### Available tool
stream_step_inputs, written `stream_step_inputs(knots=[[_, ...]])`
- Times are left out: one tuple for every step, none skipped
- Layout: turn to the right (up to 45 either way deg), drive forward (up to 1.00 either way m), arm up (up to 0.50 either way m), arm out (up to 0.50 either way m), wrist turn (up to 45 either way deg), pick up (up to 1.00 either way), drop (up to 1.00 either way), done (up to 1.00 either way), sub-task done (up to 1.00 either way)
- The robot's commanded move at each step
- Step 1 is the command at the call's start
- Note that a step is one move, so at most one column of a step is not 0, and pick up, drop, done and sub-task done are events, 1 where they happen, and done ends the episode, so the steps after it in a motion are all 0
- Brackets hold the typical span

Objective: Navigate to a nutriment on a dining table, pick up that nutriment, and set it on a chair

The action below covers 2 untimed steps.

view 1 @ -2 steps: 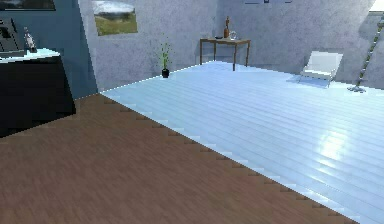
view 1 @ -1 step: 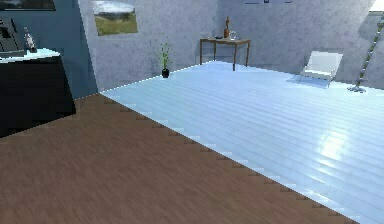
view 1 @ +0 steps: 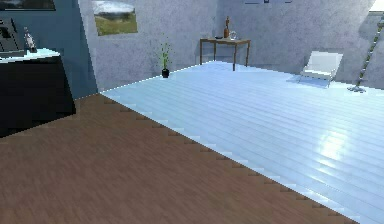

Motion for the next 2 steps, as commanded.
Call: stream_step_inputs(knots=[[0.0, 0.0, 0.0, 0.0, -12.0, 0.0, 0.0, 0.0, 0.0], [0.0, 0.0, 0.0, -0.46, 0.0, 0.0, 0.0, 0.0, 0.0]])
